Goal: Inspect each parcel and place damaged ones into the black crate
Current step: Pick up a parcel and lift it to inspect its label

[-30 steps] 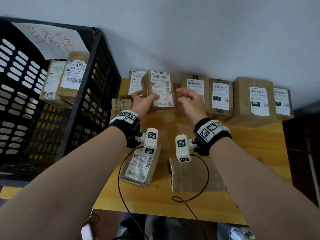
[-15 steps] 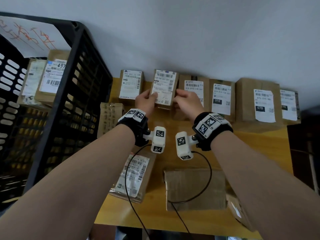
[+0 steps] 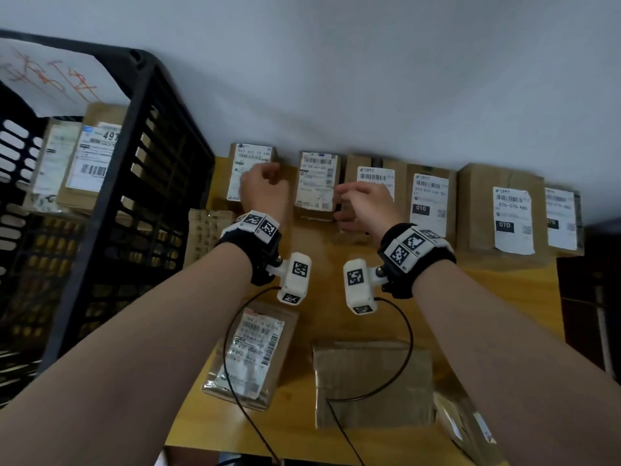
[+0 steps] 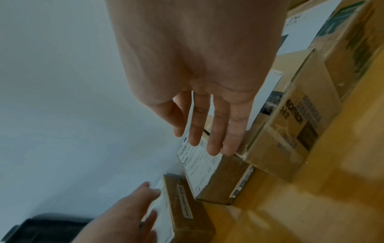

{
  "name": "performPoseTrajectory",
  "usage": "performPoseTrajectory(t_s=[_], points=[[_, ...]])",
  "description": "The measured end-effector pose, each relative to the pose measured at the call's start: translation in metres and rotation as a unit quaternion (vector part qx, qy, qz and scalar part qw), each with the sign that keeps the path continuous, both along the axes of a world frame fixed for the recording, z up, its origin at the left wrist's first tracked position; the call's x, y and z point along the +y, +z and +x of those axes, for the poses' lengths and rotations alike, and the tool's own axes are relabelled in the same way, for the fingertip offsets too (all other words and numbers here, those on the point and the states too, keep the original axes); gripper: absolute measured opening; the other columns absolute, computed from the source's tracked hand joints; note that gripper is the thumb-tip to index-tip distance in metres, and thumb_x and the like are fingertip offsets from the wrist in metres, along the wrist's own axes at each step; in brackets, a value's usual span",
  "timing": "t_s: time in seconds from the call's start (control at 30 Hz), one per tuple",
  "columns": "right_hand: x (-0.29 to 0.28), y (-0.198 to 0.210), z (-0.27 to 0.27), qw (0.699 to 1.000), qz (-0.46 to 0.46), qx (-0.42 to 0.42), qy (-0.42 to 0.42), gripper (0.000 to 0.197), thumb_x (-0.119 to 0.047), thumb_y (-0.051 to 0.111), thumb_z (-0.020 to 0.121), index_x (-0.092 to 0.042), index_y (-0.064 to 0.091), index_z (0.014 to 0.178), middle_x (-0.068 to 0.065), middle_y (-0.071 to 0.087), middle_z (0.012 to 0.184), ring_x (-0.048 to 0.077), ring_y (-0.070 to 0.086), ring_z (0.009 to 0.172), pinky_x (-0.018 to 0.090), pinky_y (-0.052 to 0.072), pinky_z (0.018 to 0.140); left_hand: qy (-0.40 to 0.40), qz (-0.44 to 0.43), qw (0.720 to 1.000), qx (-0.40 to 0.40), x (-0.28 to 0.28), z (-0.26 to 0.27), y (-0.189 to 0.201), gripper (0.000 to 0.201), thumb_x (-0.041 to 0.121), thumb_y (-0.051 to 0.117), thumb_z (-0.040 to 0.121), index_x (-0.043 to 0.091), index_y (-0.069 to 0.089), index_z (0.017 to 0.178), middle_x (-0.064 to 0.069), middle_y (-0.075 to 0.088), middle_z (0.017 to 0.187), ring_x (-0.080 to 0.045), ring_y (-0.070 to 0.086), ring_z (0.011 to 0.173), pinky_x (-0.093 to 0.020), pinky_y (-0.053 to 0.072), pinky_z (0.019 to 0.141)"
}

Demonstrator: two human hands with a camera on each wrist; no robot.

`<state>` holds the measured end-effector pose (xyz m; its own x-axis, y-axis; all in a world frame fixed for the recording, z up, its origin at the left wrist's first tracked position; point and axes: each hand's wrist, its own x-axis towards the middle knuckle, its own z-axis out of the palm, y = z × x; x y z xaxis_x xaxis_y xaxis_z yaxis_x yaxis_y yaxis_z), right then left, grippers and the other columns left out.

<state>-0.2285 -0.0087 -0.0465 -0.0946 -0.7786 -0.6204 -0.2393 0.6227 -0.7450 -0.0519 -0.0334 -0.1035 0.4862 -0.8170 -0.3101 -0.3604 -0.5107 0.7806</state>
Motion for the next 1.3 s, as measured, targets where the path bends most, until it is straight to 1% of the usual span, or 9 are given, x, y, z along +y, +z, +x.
performPoseTrajectory(t_s=[0.1,0.23,0.4,0.5,0.63,0.77,0.93,1.1,1.3], points=[[-0.002,-0.001,0.001,0.999,0.034,0.019,-0.004,0.024,-0.007,0.053,0.1,-0.018,0.074,0.103,0.008,0.076,0.097,0.028,0.073,0.084,0.053,0.064,0.08,0.015,0.051,0.992,-0.117,-0.004,0.011,0.008,0.059,0.021,0.077,0.083,0.026,0.051,0.135,-0.008,0.041,0.147,-0.03,0.036,0.14,-0.041,0.032,0.113],[-0.002,-0.009,0.001,0.997,0.06,0.039,-0.003,0.023,-0.006,0.053,0.095,-0.017,0.073,0.101,0.009,0.068,0.074,0.026,0.065,0.072,0.059,0.061,0.085,-0.026,0.155,0.981,-0.11,-0.011,0.02,0.0,0.096,0.03,0.088,0.078,0.024,0.028,0.153,-0.017,0.021,0.163,-0.036,0.018,0.152,-0.051,0.019,0.122],[0.002,-0.017,0.002,0.998,0.046,0.051,0.009,0.024,-0.01,0.054,0.098,-0.023,0.074,0.101,0.003,0.066,0.069,0.024,0.065,0.075,0.059,0.061,0.086,-0.048,0.188,0.97,-0.15,-0.013,0.023,-0.014,0.089,0.016,0.082,0.082,0.029,0.029,0.153,-0.019,0.015,0.164,-0.038,0.016,0.151,-0.053,0.02,0.119],[0.004,-0.017,0.002,0.997,0.042,0.053,0.041,0.021,-0.012,0.056,0.1,-0.024,0.072,0.104,0.002,0.069,0.082,0.02,0.065,0.083,0.051,0.059,0.094,-0.032,0.17,0.977,-0.122,-0.011,0.025,-0.007,0.084,0.019,0.083,0.08,0.029,0.034,0.148,-0.017,0.023,0.158,-0.037,0.023,0.146,-0.05,0.028,0.116],[0.005,0.005,0.008,0.993,0.044,0.051,0.094,0.024,-0.019,0.058,0.102,-0.023,0.069,0.123,0.003,0.066,0.13,0.018,0.059,0.105,0.042,0.054,0.102,-0.002,0.132,0.991,-0.032,-0.006,0.03,0.023,0.083,0.028,0.084,0.076,0.027,0.035,0.143,-0.015,0.031,0.151,-0.037,0.031,0.14,-0.046,0.036,0.114],[0.009,0.055,0.021,0.992,0.04,0.064,0.099,0.033,-0.028,0.056,0.103,-0.026,0.061,0.136,-0.002,0.064,0.125,0.014,0.06,0.096,0.049,0.058,0.093,0.012,0.083,0.994,0.074,0.005,0.05,0.067,0.089,0.03,0.084,0.076,0.021,0.032,0.147,-0.011,0.043,0.141,-0.026,0.05,0.12,-0.027,0.051,0.084],[0.014,0.136,0.048,0.995,-0.008,0.031,0.091,0.042,-0.034,0.064,0.1,-0.023,0.056,0.14,0.004,0.062,0.132,0.027,0.066,0.11,0.05,0.059,0.088,-0.053,0.047,0.965,0.251,0.031,0.078,0.162,0.085,0.026,0.083,0.07,0.007,0.045,0.143,-0.008,0.069,0.103,-0.021,0.069,0.082,-0.041,0.063,0.073],[0.033,0.228,0.072,0.992,-0.078,-0.007,0.102,0.06,-0.05,0.076,0.089,-0.019,0.054,0.136,0.005,0.058,0.133,0.03,0.065,0.108,0.055,0.06,0.084,-0.172,0.018,0.913,0.369,0.071,0.109,0.253,0.06,0.011,0.068,0.08,0.013,0.058,0.14,-0.011,0.065,0.109,-0.023,0.067,0.095,-0.038,0.063,0.075],[0.062,0.342,0.093,0.968,-0.237,-0.066,0.049,0.051,-0.042,0.08,0.086,-0.03,0.054,0.128,0.001,0.068,0.125,0.029,0.069,0.112,0.054,0.057,0.094,-0.254,-0.096,0.894,0.356,0.088,0.125,0.372,0.074,0.011,0.062,0.071,0.02,0.055,0.144,-0.009,0.062,0.115,-0.025,0.06,0.108,-0.052,0.058,0.095]])
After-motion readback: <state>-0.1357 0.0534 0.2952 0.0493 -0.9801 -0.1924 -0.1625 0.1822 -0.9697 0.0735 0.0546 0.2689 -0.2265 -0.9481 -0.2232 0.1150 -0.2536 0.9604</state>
